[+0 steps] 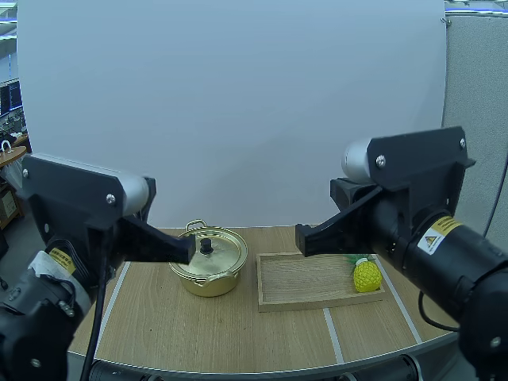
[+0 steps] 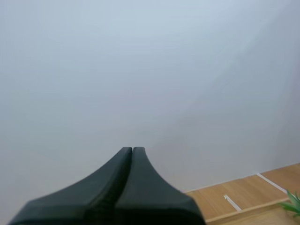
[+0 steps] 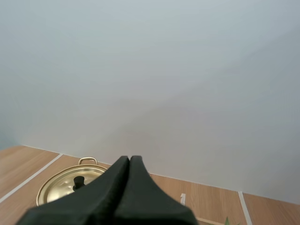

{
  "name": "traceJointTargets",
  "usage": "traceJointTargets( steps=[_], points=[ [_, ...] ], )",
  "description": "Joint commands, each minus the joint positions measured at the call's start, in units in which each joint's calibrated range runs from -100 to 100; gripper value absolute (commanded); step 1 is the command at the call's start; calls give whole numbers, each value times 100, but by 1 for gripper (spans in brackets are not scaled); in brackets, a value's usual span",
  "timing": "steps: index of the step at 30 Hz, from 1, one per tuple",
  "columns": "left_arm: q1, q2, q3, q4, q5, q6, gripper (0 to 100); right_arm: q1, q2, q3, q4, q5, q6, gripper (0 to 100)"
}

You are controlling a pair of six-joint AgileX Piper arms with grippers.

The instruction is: Open the pot, put the grape inside, and close it

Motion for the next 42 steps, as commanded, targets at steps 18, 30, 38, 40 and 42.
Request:
traceJointTargets(
  steps=[18,30,38,40,42],
  points=[
    [135,-171,2325,-19,-3253,-104,0,-116,-36,2707,-139,-3696,-38,0],
    [218,-171,2713,-63,-2025,-555,0,-150,-36,3241,-233,-3665,-40,0],
    [359,-171,2713,-25,-360,-677,0,-291,-36,3241,-233,-2749,0,0],
    [384,-171,2713,88,-340,-677,0,-322,-36,3241,-277,-2550,0,0],
    [386,-171,2713,279,-340,-677,0,-336,-36,3241,-363,-2335,0,0]
  ],
)
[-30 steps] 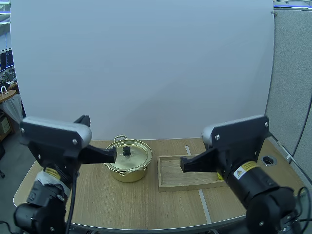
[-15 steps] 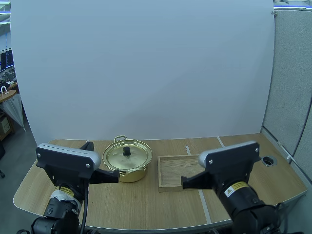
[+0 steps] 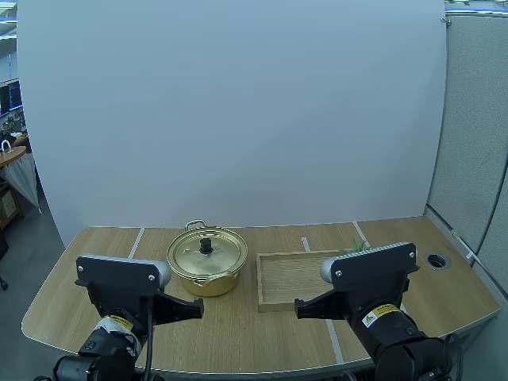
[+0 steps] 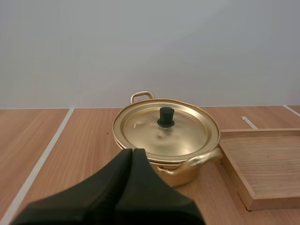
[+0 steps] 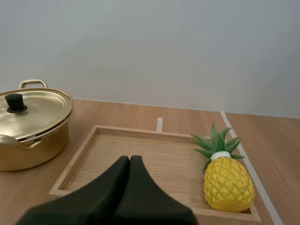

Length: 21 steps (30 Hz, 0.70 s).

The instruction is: Open the pot, put the grape inside, and close it

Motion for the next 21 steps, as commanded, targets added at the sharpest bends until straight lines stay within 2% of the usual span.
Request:
traceJointTargets(
  steps=[1,7,9,11,21],
  points=[
    [16,-28,6,274,18,-52,0,-37,-36,0,-132,277,0,0],
    [16,-28,6,863,58,-301,0,-59,-36,0,-160,378,0,0],
    [9,-28,6,861,58,-747,0,-59,-36,0,-160,529,0,0],
    [9,-28,6,875,79,-858,0,-67,-36,0,-160,592,0,0],
    [17,-28,6,898,96,-857,0,-66,-36,0,-175,674,167,0]
  ],
)
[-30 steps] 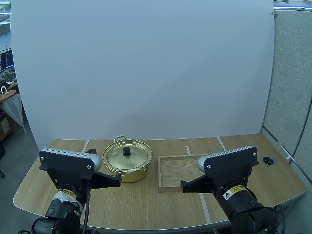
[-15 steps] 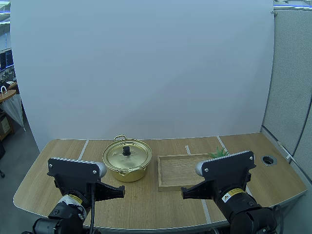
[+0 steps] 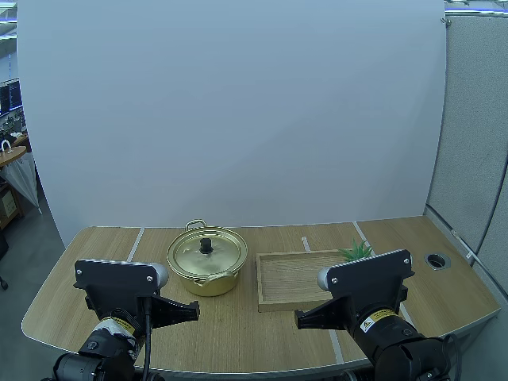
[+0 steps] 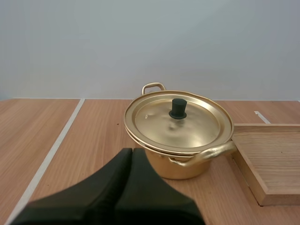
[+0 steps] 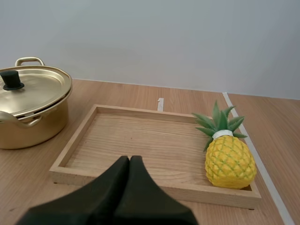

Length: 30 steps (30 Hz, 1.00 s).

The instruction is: Open the pot, put the grape inside, and close it

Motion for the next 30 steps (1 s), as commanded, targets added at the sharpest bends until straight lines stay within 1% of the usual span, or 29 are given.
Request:
traceJointTargets(
  steps=[1,6,30],
  points=[
    [18,-28,6,84,-28,-52,0,-20,-36,0,-56,69,122,0],
    [18,-28,6,84,-188,-21,0,-20,-36,0,-42,69,120,0],
    [18,-28,6,84,-188,-21,0,-20,-36,0,-42,69,120,0]
  ],
)
